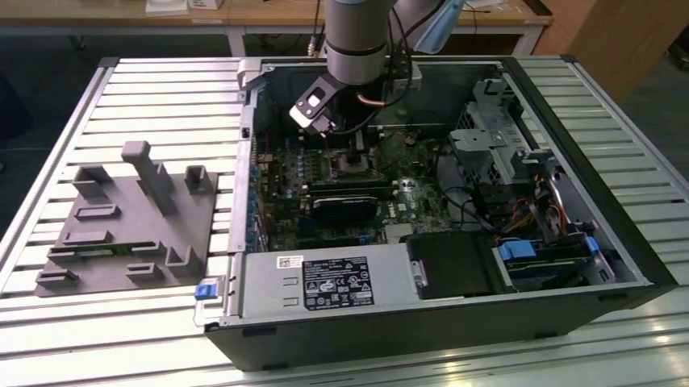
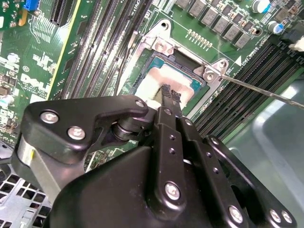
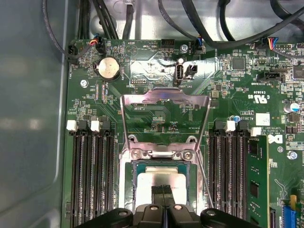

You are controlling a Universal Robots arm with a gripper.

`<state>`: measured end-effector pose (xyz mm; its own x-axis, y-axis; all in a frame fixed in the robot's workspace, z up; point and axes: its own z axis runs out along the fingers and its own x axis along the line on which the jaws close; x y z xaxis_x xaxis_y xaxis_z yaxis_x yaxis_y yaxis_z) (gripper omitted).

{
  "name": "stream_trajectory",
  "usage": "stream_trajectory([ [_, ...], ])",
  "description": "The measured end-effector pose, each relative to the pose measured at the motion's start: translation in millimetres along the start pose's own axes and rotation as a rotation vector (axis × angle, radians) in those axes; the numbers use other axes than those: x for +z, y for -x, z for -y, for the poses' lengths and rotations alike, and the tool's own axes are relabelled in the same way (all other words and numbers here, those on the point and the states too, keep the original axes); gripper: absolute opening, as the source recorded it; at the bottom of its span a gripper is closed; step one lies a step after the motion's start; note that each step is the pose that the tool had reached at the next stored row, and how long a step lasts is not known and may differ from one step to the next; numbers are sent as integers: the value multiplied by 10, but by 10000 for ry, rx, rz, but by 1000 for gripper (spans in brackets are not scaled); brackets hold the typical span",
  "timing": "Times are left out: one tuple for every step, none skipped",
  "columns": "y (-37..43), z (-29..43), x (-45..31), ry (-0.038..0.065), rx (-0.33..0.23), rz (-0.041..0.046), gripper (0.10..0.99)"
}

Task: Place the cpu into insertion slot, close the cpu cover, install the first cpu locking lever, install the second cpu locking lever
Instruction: 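Place the cpu into insertion slot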

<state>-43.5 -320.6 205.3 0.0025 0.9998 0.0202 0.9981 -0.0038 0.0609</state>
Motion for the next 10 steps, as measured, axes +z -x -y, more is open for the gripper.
stream_trajectory([
  [0,-4,5,0,1,0,106],
  [0,-5,8,0,1,0,106],
  [1,-5,8,-1,2,2,106],
  [1,-5,8,-1,2,3,106],
  [0,-5,10,0,2,2,106],
  [0,-5,15,2,2,-3,106],
  [0,-5,21,2,1,-3,106],
  [0,-4,27,1,1,-1,106],
  [1,-4,32,1,1,-1,106],
  [1,-4,37,1,1,-1,106],
])
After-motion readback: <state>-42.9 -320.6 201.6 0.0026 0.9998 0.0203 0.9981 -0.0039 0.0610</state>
